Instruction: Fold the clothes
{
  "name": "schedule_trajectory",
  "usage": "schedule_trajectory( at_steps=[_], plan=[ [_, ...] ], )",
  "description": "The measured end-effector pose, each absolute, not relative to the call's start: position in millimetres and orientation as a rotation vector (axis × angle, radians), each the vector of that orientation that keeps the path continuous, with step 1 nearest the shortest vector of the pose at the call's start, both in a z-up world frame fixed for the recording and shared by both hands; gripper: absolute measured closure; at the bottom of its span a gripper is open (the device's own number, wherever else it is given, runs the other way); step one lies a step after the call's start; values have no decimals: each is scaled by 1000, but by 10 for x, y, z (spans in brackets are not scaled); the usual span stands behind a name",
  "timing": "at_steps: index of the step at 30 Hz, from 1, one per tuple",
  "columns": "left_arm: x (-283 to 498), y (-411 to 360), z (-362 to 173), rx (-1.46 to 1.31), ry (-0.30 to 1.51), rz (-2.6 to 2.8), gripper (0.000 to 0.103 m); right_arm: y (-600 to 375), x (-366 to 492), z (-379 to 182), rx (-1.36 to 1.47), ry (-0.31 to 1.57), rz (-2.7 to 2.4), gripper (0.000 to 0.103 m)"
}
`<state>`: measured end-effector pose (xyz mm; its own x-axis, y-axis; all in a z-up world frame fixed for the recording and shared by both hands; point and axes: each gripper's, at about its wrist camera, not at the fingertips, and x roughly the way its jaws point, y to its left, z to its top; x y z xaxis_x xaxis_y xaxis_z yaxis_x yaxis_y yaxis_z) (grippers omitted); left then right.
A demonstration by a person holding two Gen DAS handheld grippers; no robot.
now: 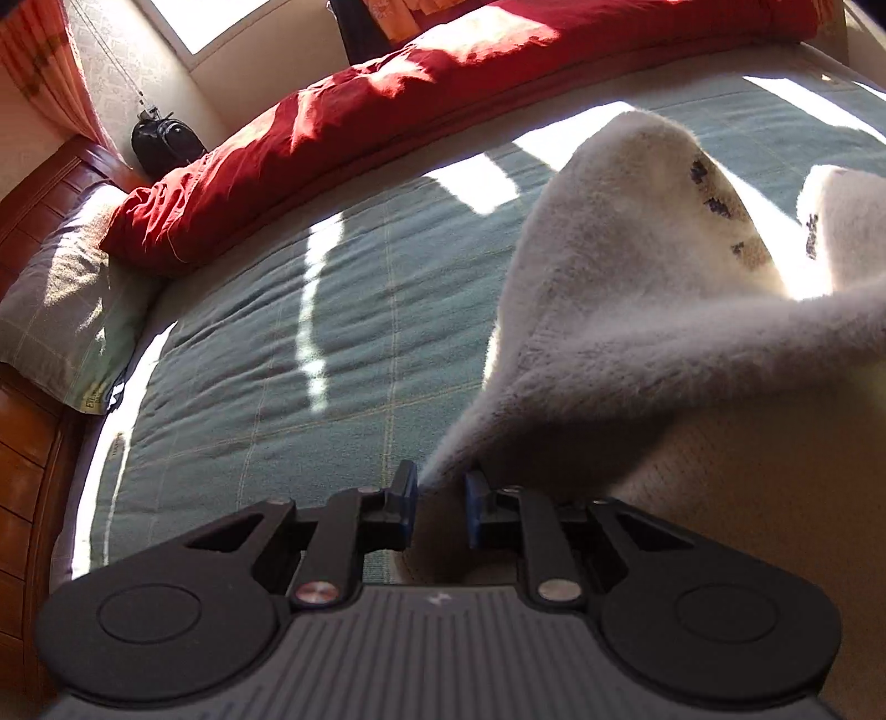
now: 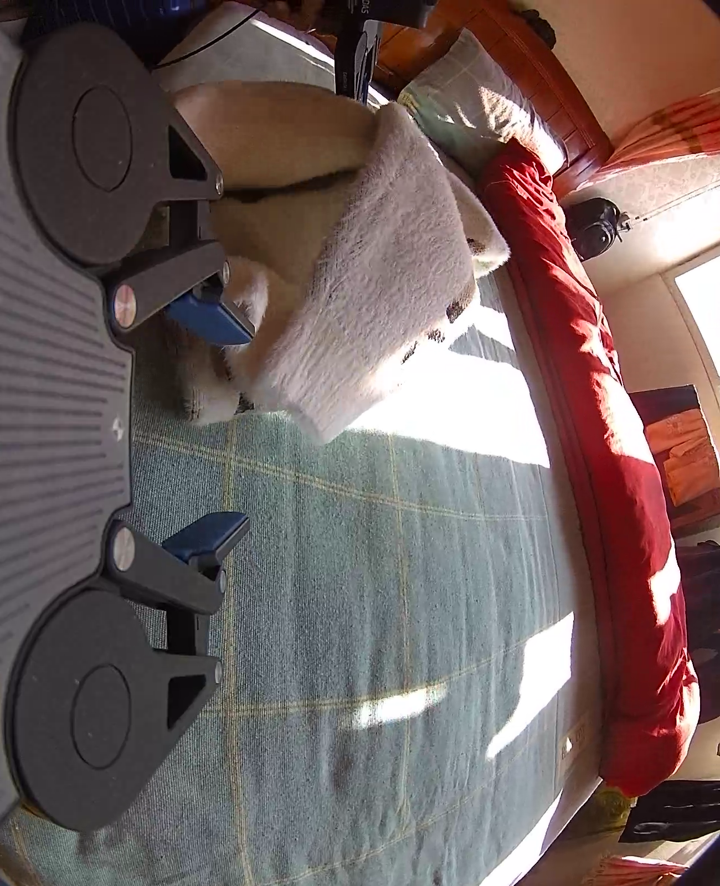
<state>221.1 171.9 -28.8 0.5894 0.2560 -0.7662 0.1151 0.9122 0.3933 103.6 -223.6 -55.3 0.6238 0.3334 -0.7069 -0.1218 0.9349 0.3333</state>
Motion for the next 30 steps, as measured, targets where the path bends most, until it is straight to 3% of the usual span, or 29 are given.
schedule_trajectory(
  at_steps=[9, 13, 15, 22, 24, 25, 30],
  plan=[
    [1696, 1322, 167, 484, 834, -154, 82, -1934, 1128, -557, 239, 881, 314, 31],
    [1648, 917, 301, 558, 772, -303, 67, -1877, 1103, -562, 233, 885, 328, 31],
    [1676, 690, 276, 625, 746, -355, 61, -1879, 1086, -561, 235, 886, 331, 31],
    [1858, -7, -89, 914, 691, -440, 58, -2016, 1027, -564, 260, 884, 310, 31],
    [1897, -100, -145, 931, 683, -434, 68, -2044, 1015, -573, 266, 884, 304, 31],
    [1912, -116, -142, 918, 682, -427, 83, -2055, 1008, -577, 267, 886, 300, 31],
    [1974, 143, 73, 829, 649, -308, 89, -2080, 1004, -590, 269, 895, 283, 31]
  ],
)
